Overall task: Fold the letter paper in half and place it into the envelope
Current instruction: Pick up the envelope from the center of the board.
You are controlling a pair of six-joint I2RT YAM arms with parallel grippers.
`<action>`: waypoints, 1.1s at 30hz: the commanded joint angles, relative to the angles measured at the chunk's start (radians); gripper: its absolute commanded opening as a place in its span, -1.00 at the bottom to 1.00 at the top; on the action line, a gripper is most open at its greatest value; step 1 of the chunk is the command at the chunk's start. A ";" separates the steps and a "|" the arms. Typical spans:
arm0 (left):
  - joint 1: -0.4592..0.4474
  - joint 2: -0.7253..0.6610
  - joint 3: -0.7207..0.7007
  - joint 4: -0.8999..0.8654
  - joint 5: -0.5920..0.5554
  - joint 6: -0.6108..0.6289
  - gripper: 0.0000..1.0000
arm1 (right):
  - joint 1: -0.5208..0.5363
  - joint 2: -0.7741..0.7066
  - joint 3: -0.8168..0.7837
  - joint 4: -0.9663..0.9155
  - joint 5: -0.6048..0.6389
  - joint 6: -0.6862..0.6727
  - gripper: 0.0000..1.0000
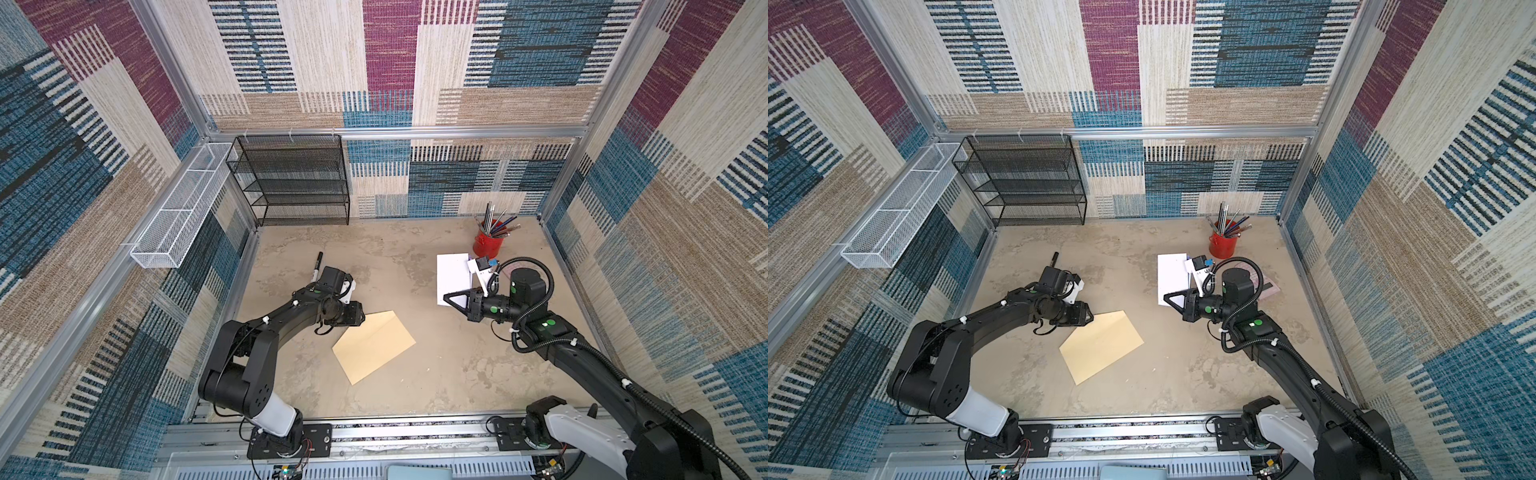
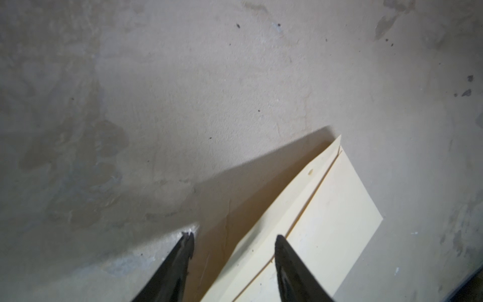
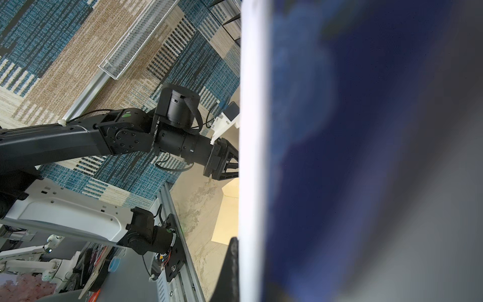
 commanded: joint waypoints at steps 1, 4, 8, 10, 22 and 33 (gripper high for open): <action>-0.003 -0.001 -0.014 -0.002 0.016 0.021 0.00 | 0.001 0.003 -0.001 0.049 -0.010 0.010 -1.00; -0.008 -0.004 -0.026 0.016 0.050 0.026 -0.15 | 0.001 0.005 -0.001 0.049 -0.011 0.008 -1.00; -0.008 0.004 -0.030 0.026 0.086 0.048 -0.33 | 0.001 0.002 -0.004 0.051 -0.010 0.010 -1.00; -0.009 0.015 -0.025 0.031 0.104 0.053 -0.39 | 0.001 0.000 -0.004 0.049 -0.010 0.010 -1.00; -0.009 -0.025 0.029 0.080 0.236 0.099 -1.00 | 0.006 0.003 0.050 -0.069 0.044 -0.083 -1.00; -0.086 0.103 0.424 -0.256 0.541 0.426 -1.00 | 0.115 -0.023 0.188 -0.289 0.228 -0.269 -1.00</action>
